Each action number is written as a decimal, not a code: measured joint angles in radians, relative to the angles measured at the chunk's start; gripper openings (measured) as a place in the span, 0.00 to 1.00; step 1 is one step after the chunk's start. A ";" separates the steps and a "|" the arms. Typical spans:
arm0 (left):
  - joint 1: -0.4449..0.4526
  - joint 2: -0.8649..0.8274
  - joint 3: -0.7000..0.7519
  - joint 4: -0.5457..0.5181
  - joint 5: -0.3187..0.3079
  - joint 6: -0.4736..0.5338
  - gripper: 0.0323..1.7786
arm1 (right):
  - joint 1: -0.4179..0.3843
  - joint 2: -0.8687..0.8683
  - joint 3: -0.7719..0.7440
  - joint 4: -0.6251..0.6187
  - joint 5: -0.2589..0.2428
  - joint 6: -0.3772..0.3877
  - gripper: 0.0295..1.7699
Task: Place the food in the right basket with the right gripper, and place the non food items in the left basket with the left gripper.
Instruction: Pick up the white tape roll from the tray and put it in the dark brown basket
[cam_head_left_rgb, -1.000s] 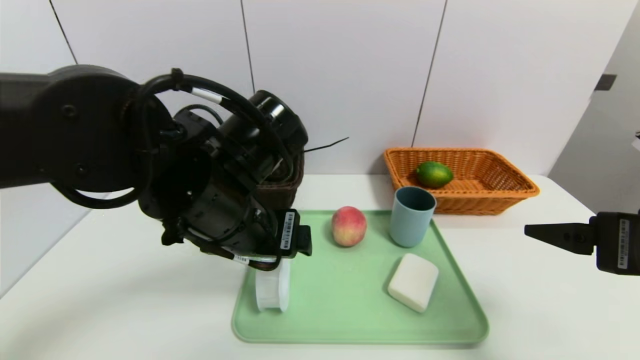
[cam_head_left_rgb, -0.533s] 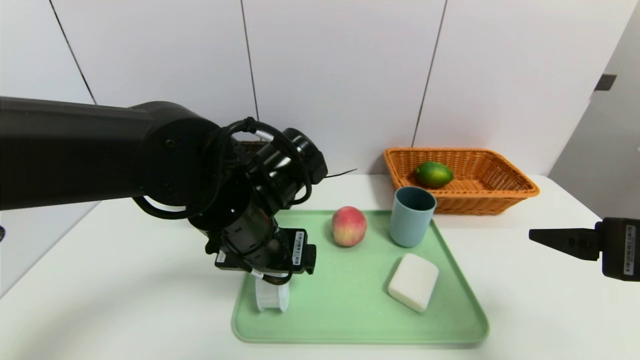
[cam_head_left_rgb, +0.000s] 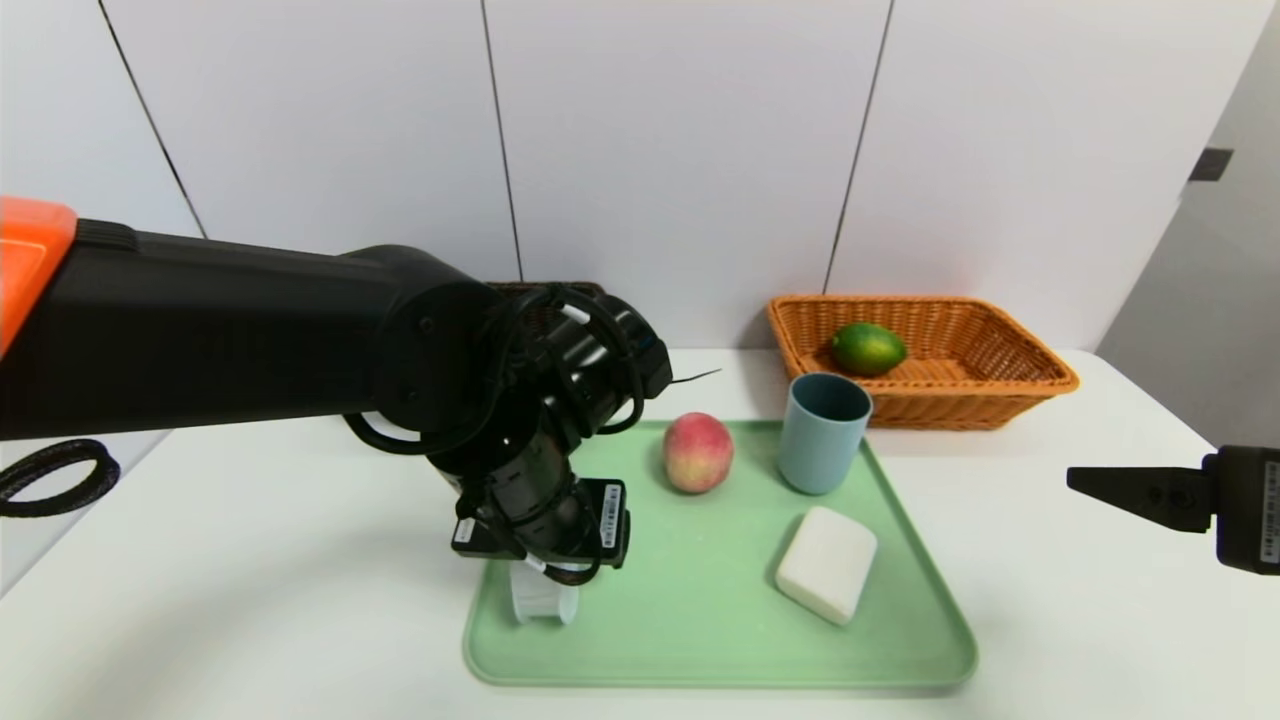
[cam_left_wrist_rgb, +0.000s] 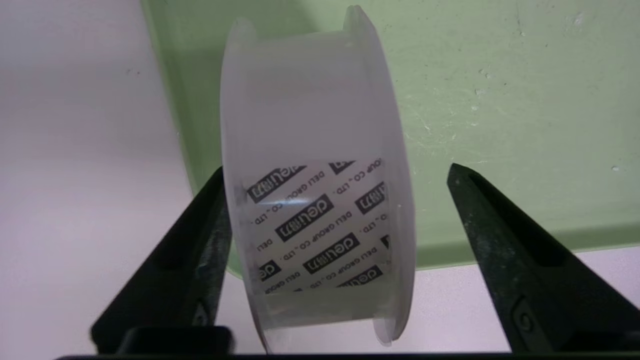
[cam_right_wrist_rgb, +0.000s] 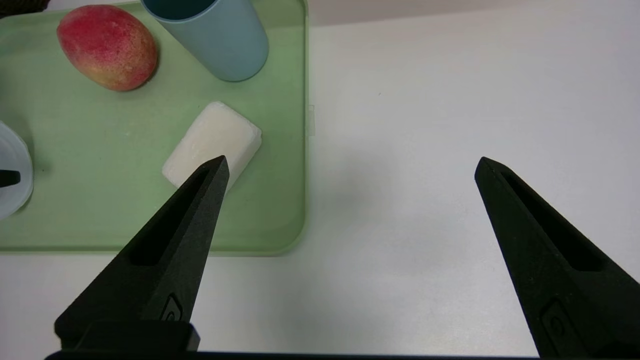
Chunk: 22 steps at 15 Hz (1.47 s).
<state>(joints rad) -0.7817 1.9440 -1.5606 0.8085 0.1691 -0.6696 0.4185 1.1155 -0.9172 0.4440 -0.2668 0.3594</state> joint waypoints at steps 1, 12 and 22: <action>0.001 0.004 0.000 -0.002 0.000 -0.001 0.70 | 0.000 -0.002 0.002 0.000 0.000 0.000 0.96; 0.015 -0.040 -0.058 -0.005 -0.010 0.017 0.32 | 0.000 -0.005 0.007 -0.001 0.008 0.002 0.96; 0.335 -0.161 -0.392 -0.177 -0.088 0.205 0.32 | 0.000 -0.004 0.026 0.003 0.010 0.007 0.96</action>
<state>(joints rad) -0.4464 1.7832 -1.9526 0.6311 0.0813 -0.4647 0.4185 1.1113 -0.8909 0.4472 -0.2564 0.3664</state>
